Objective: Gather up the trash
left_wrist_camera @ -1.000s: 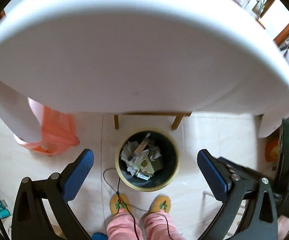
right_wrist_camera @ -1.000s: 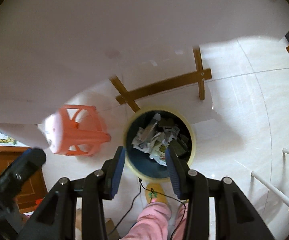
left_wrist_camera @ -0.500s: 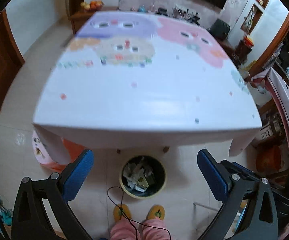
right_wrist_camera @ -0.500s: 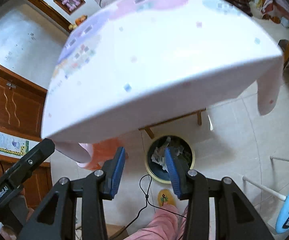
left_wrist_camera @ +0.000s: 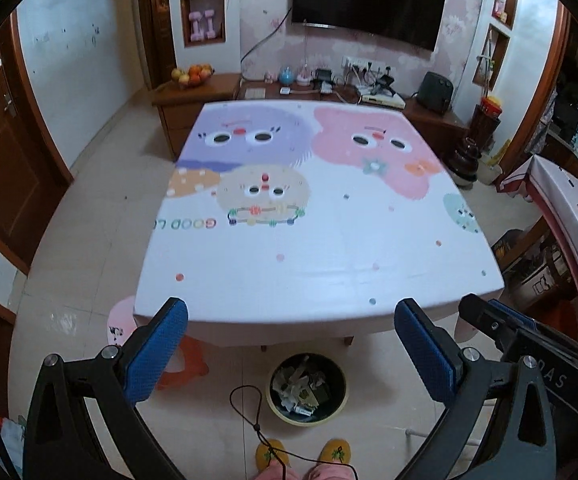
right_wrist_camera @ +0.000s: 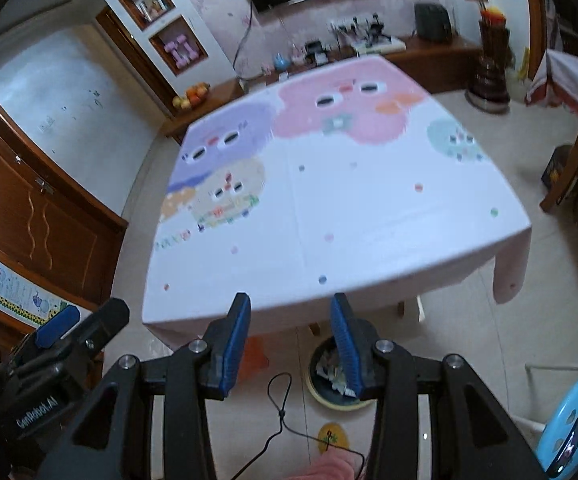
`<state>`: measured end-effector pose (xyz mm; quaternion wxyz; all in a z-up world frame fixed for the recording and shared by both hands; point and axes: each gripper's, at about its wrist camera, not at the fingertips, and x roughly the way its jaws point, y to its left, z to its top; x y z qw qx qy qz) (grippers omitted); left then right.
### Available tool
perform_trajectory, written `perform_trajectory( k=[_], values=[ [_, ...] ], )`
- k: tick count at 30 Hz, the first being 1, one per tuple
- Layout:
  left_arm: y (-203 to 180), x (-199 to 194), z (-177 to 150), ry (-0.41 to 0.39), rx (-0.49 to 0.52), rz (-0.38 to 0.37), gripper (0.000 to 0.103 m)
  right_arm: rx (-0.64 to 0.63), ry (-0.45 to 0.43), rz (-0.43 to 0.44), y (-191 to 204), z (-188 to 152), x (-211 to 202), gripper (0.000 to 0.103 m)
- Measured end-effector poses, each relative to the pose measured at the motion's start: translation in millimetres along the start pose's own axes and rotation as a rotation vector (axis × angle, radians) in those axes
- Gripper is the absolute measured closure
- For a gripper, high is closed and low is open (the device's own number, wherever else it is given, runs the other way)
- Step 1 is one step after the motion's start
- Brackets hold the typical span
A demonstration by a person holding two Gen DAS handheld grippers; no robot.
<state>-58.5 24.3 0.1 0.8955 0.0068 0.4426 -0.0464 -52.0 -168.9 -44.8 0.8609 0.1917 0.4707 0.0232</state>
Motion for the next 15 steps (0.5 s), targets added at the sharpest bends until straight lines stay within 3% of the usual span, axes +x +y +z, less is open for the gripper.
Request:
perform_trajectory(
  k=[15],
  values=[
    [-13,-25,9,-0.063,-0.003,0.015,0.001,-0.096,-0.091,-0.063,23,7,-35,0.061]
  ],
)
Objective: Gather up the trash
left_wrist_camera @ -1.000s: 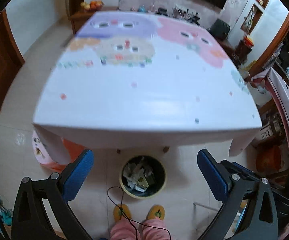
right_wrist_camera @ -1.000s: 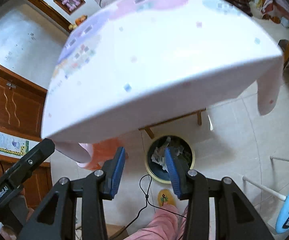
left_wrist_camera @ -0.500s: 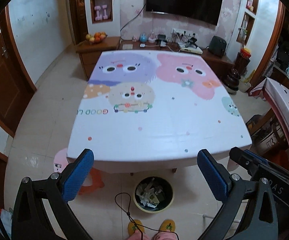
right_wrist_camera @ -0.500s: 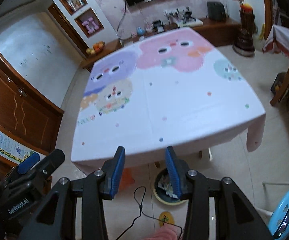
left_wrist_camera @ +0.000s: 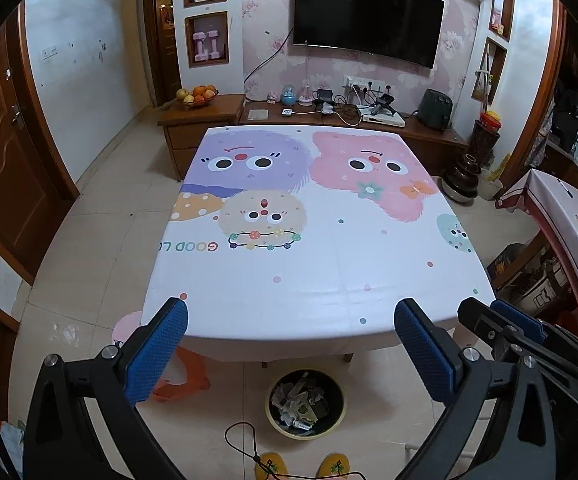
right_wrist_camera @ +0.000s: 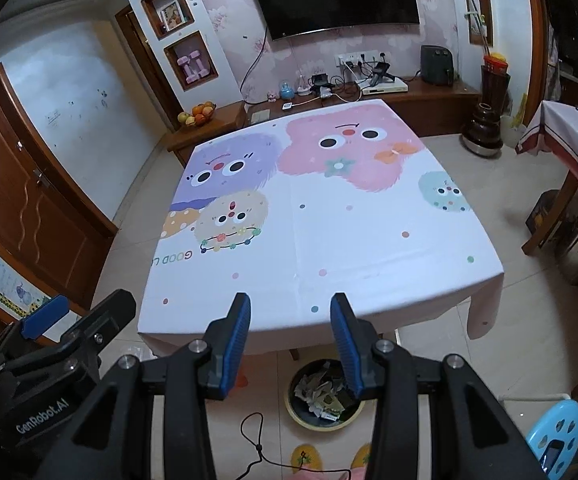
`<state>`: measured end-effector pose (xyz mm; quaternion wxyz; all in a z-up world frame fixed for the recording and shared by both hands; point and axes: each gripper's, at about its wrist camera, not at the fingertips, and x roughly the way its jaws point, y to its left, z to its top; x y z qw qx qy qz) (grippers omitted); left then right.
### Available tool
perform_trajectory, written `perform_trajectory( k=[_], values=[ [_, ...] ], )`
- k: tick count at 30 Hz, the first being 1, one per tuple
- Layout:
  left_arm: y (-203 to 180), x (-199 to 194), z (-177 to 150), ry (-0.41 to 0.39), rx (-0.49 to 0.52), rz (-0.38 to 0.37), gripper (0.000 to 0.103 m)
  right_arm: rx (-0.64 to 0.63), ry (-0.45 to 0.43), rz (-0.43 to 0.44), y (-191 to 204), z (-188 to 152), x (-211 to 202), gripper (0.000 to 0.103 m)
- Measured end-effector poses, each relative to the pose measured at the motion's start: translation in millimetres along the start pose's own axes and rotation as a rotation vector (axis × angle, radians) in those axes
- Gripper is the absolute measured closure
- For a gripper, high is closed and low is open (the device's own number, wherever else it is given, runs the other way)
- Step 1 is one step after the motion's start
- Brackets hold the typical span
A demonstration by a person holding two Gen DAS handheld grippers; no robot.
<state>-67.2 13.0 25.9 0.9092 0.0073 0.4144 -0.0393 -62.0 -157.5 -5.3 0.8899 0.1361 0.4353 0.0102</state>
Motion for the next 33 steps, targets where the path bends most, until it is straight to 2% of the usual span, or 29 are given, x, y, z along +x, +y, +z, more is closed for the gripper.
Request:
perform_trajectory(
  k=[33],
  values=[
    [-4,9,0,0.013,0.006,0.007,0.001,-0.024,0.006,-0.015,-10,9,4,0.061]
  ],
)
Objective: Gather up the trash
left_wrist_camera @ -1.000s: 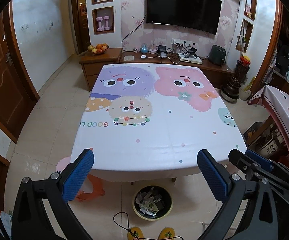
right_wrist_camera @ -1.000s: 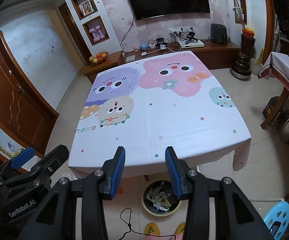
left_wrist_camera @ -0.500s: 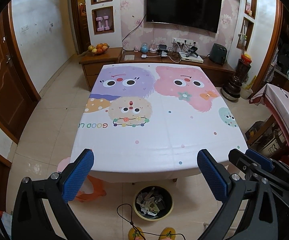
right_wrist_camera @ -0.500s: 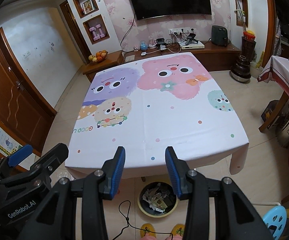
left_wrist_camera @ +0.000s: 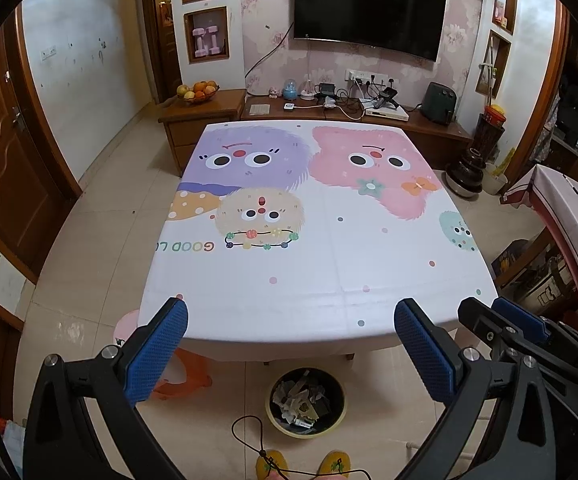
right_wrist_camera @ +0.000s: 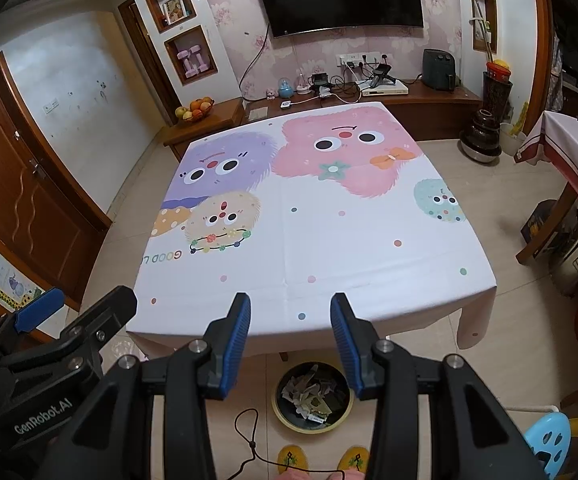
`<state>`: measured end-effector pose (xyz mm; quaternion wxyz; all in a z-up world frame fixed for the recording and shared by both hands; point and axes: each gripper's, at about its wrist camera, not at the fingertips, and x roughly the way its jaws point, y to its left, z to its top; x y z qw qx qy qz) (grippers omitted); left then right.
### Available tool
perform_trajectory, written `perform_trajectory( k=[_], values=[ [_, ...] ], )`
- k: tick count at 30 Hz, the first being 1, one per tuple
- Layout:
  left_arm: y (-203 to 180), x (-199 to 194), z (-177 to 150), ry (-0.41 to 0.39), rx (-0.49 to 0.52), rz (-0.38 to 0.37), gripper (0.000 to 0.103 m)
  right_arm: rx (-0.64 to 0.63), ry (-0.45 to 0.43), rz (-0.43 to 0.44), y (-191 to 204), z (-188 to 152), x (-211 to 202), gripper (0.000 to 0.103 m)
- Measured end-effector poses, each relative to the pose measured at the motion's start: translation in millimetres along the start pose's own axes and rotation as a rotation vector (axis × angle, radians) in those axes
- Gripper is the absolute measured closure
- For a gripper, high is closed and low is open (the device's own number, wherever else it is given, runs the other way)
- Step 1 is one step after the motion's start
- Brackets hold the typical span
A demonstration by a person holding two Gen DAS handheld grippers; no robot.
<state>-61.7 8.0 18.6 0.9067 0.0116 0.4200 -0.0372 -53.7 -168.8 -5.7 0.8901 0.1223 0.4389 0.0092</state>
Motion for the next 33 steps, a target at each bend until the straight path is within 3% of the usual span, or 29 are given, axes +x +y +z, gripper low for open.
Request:
perform_trajectory(
  k=[26,33],
  values=[
    [-2,6,0,0.013,0.004,0.005,0.001,-0.003,0.015,-0.002,-19,0,6,0.061],
    [7,7,-14,0.030,0.011,0.004,0.001,-0.002,0.017,0.000,-23,-1,6,0.061]
  ],
)
